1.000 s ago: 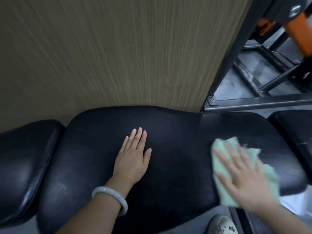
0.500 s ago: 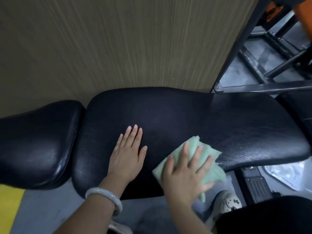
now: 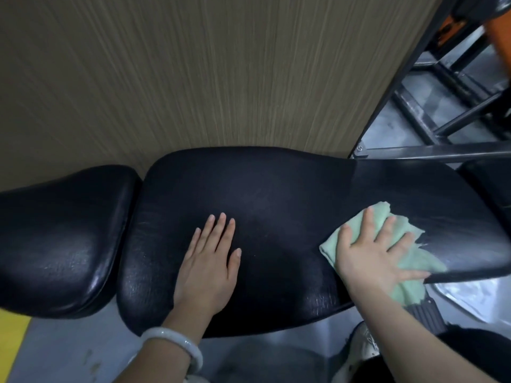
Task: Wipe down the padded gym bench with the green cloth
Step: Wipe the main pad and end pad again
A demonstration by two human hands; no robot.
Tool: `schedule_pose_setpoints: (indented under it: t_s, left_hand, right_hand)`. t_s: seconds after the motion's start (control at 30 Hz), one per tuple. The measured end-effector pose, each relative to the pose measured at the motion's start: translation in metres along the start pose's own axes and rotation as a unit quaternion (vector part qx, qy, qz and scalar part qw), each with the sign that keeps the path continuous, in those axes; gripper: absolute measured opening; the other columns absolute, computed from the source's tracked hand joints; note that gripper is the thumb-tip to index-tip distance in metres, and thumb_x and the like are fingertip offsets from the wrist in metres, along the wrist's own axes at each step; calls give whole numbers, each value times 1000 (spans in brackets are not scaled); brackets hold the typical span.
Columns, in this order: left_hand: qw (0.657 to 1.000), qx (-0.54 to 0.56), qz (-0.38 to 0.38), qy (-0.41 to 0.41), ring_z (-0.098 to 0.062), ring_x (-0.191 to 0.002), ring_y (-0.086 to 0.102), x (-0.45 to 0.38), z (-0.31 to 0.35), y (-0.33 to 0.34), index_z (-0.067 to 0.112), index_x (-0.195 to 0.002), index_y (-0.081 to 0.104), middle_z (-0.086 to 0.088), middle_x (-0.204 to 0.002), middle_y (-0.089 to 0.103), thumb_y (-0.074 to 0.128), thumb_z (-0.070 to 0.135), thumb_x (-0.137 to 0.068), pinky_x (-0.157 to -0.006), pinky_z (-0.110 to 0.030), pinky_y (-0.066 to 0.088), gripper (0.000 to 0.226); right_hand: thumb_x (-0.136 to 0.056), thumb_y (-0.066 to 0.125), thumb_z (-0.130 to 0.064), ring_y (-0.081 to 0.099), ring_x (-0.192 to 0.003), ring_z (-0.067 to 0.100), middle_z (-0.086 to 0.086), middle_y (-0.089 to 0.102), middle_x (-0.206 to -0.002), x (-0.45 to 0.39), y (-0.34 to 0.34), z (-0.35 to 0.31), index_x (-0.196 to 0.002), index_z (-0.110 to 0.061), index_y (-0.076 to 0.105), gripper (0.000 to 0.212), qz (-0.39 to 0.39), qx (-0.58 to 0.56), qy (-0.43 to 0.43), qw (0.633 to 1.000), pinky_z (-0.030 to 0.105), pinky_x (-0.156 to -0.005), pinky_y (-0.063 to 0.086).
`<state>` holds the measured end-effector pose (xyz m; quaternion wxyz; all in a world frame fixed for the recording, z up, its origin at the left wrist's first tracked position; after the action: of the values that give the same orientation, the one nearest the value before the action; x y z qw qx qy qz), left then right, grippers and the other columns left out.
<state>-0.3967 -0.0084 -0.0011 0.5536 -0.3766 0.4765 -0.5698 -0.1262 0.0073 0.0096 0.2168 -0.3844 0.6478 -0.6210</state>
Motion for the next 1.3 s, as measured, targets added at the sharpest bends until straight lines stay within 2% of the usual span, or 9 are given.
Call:
schedule_pose_setpoints:
  t_s: [0.1,0.23,0.37,0.5,0.67,0.93,1.03,1.13,1.3]
  left_hand:
    - [1000,-1,2,5,-12,-145,10,0,-1,0,14,-148,28,1,-155,22,15,41,-98,-116,-29,1,58]
    - [1000,25,17,-7,-11,-145,14,1,-4,-1,9,-147,26,0,-154,25,18,37,-99,-116,-30,5,56]
    - [998,19,33,-41,-11,-145,13,2,-7,-1,8,-146,24,-1,-154,27,16,39,-101,-115,-33,8,55]
    - [998,5,29,-58,-9,-146,4,3,-8,2,14,-149,23,2,-157,19,5,46,-101,-115,-32,5,60]
    - [993,-24,38,-105,-16,-145,15,-6,-9,2,12,-148,26,-3,-156,24,9,43,-102,-113,-35,10,58]
    - [962,12,90,-257,-15,-145,-5,-5,-41,-11,3,-149,14,-10,-158,5,0,44,-90,-118,-30,-8,74]
    - [968,-7,79,-238,-15,-145,-9,-4,-57,-12,6,-148,2,-8,-158,-2,-2,47,-90,-117,-32,-10,71]
    - [966,-22,66,-250,-22,-145,17,-5,-58,-10,0,-146,26,-13,-155,22,18,40,-96,-113,-40,11,64]
    - [964,-17,104,-243,-24,-142,26,-7,-58,-8,-2,-142,37,-15,-152,32,28,36,-94,-110,-42,19,62]
  right_hand:
    - [-95,14,-55,-11,-145,37,3,-6,-161,39,18,-33,-152,-39,0,60,-4,39,-84,996,78,-101,2]
    - [-85,34,-52,28,-139,42,11,41,-148,101,41,-82,-140,-29,47,61,2,29,-311,950,78,-98,10]
    - [-86,26,-63,21,-144,30,-1,32,-155,57,34,-83,-144,-42,32,62,-13,106,-499,860,74,-102,19]
    - [-80,-2,-72,-23,-144,16,-16,-20,-157,-31,11,-93,-140,-56,-17,64,-47,127,-431,892,62,-112,-4]
    - [-91,4,-61,-22,-144,24,-5,-22,-158,-33,10,-133,-146,-46,-18,61,-58,138,-385,911,67,-109,-5]
    - [-96,11,-62,1,-148,20,-11,6,-161,53,33,-121,-148,-48,11,54,-87,140,-665,729,65,-110,12]
    - [-90,6,-72,-7,-147,13,-20,-3,-159,0,10,-100,-147,-53,4,60,-56,133,-619,772,63,-111,13]
    - [-72,-13,-82,-26,-141,6,-26,-23,-153,-49,3,-129,-136,-63,-20,67,-43,152,-537,828,59,-113,1]
    - [-71,-9,-77,-16,-145,16,-18,-20,-156,-44,19,-232,-131,-61,-22,64,-60,181,-593,782,58,-112,3]
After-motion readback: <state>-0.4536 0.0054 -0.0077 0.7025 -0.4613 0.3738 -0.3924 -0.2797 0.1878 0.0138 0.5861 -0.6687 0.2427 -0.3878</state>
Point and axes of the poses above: each hand's wrist, its own x-axis away from the middle knuckle, its own y-axis out of the palm, z = x × y, the point moved 5 cm from there along -x, towards the middle knuckle
